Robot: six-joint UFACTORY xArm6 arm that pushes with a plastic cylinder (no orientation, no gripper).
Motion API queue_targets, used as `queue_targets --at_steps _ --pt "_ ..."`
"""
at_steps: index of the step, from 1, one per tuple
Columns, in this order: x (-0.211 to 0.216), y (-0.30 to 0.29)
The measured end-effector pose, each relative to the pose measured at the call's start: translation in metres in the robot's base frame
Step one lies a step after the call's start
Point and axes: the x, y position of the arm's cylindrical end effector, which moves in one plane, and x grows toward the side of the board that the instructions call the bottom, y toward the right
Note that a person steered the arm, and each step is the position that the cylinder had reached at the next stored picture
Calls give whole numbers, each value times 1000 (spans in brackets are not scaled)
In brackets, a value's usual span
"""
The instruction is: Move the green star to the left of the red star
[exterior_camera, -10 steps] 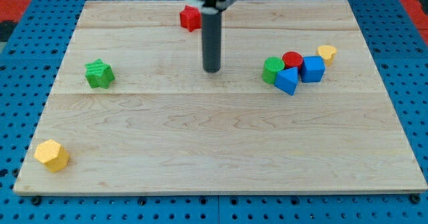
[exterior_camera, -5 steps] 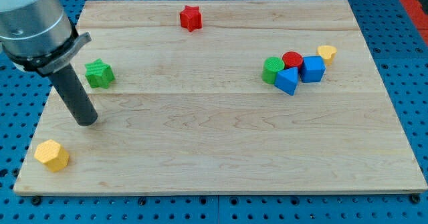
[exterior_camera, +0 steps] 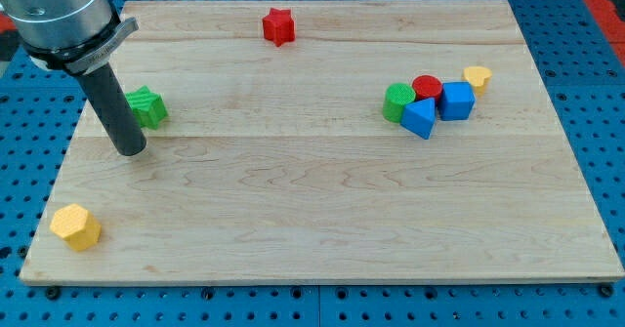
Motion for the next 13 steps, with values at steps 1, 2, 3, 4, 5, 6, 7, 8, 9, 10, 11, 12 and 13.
queue_targets --at_steps 1,2,3,4,5,6,7,8,9,10,11,12,13 --pt "0 7" --pt "-3 15" --pt "-30 24" --pt "-48 -18" --pt "-55 -22" --pt "-111 -17" --pt "-133 -22" --pt "-133 -44" --pt "-153 -42" --pt "-194 -21" --pt "-199 -16" --pt "-199 -58" --pt "-226 -48"
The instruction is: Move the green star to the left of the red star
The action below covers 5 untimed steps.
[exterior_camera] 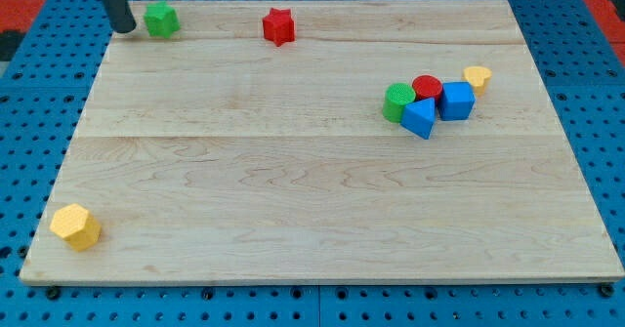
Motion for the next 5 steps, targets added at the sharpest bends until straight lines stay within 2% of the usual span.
queue_targets --at_steps 1,2,3,4,5 --pt "-23 46" --pt "-26 145" --pt "-20 183" --pt "43 152" --pt "175 155"
